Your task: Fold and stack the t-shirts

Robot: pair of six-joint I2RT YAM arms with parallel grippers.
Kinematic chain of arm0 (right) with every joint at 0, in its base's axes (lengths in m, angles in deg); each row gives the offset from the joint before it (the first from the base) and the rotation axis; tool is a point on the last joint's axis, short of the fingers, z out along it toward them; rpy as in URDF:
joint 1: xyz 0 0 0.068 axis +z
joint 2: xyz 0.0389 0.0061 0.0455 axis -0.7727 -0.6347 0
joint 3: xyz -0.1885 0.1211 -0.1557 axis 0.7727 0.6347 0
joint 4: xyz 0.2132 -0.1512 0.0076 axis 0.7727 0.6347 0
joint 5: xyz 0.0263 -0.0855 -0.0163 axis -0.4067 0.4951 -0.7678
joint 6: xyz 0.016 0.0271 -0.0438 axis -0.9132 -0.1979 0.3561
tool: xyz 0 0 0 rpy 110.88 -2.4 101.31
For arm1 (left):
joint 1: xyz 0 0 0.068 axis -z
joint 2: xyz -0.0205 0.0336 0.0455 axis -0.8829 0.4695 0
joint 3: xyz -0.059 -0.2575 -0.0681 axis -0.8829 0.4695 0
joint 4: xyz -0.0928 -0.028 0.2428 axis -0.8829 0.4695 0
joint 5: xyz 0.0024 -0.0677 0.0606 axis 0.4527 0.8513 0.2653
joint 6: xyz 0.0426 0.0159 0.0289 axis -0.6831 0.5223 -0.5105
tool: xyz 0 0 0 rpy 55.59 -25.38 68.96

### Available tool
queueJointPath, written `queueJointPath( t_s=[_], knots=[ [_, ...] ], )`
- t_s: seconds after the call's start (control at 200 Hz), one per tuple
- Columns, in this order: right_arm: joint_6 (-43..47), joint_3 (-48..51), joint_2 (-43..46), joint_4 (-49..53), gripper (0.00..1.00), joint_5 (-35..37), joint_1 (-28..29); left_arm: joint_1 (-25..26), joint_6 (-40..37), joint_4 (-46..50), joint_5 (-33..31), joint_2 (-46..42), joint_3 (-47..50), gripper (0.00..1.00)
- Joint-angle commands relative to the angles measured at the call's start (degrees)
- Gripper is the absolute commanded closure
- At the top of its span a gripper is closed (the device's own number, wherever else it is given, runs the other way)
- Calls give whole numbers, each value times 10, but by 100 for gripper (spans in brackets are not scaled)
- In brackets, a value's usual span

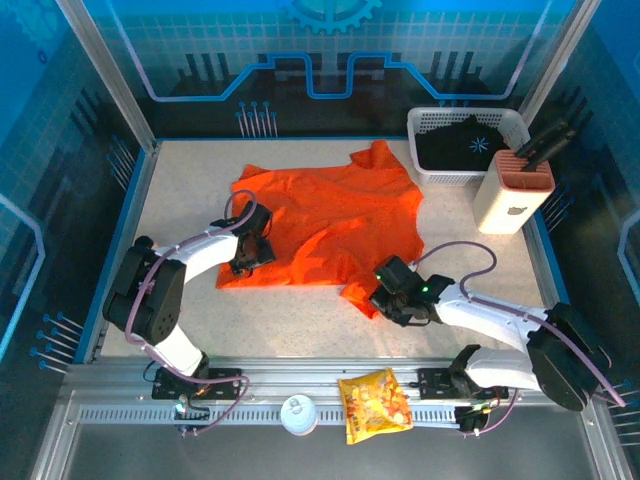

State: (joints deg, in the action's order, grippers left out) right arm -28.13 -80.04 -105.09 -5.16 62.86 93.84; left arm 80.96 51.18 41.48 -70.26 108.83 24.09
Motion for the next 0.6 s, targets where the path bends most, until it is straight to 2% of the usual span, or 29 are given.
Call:
queueJointPath(
  t_s=[0.0, 0.045, 0.075, 0.14, 0.25, 0.365, 0.45, 0.595],
  knots=[
    [9, 7, 43, 52, 100, 2, 8, -3, 7, 5, -9, 5, 12, 40],
    [15, 9, 74, 89, 100, 3, 8, -3, 6, 7, -9, 2, 15, 51],
    [18, 10, 99, 118, 100, 7, 9, -3, 5, 8, -11, 0, 16, 63],
    [26, 12, 168, 194, 100, 20, 9, -3, 2, 14, -16, -5, 17, 100],
    [61, 9, 274, 320, 100, 30, -10, -3, 0, 22, -21, -10, 17, 100],
    [120, 20, 324, 399, 100, 0, -60, -3, 0, 28, -20, -22, 22, 100],
    [137, 44, 340, 408, 100, -23, -84, -3, 0, 42, -18, -34, 25, 100],
    [130, 79, 340, 383, 100, -31, -86, -3, -2, 68, -8, -63, 37, 100]
  ],
)
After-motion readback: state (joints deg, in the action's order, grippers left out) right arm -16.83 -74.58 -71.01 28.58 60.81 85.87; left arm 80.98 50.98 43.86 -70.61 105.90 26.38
